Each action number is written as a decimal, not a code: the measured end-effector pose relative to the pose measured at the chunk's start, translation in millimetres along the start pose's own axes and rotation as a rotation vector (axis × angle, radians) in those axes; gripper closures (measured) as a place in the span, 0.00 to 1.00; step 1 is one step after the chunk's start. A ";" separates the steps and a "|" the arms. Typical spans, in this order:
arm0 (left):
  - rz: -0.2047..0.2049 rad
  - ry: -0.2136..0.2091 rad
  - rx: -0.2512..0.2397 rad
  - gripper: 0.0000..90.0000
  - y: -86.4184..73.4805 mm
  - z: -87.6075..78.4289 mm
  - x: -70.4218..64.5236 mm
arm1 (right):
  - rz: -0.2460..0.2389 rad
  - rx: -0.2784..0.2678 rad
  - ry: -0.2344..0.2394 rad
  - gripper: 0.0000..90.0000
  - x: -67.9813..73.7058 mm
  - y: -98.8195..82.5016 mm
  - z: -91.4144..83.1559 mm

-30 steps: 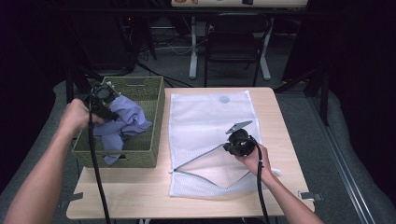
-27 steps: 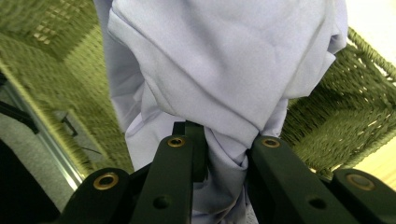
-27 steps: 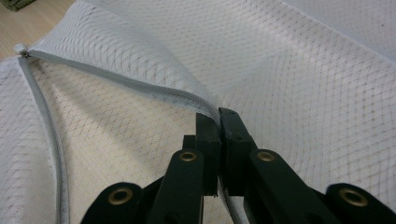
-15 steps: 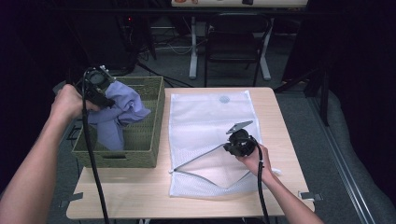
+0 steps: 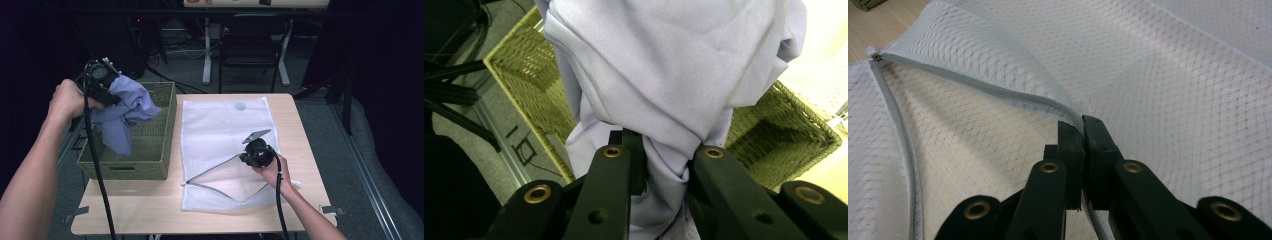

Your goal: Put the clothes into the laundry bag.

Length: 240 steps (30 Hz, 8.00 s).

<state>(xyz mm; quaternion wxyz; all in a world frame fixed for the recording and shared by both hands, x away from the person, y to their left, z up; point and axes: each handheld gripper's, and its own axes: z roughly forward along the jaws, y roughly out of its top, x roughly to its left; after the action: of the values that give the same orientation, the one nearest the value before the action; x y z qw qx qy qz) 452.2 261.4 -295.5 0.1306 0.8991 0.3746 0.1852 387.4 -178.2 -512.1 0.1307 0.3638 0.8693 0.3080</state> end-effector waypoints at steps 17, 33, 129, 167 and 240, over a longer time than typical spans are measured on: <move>0.031 0.010 -0.049 0.92 16.4 -19.3 -11.0 | -0.004 0.003 0.002 0.98 -1.3 -0.4 0.6; 0.085 0.001 -0.078 0.92 39.5 -36.9 -26.5 | -0.004 0.005 0.002 0.98 -0.2 -0.3 0.1; 0.546 -0.329 0.067 0.92 88.3 82.4 -201.3 | -0.002 -0.022 -0.013 0.98 -2.5 -1.8 -3.9; 0.354 -0.441 0.074 0.47 20.1 186.1 -242.0 | 0.005 0.001 0.005 0.98 -0.8 -1.9 -0.6; 0.215 -0.359 -0.195 0.27 24.8 186.9 -271.9 | 0.050 -0.005 0.064 0.98 8.4 6.7 -15.8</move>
<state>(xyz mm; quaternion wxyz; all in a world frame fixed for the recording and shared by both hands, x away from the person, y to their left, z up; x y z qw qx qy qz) 371.3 30.1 -517.9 0.2609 0.9354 0.2279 0.0705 378.1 -175.6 -495.7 0.0961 0.3749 0.8630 0.3246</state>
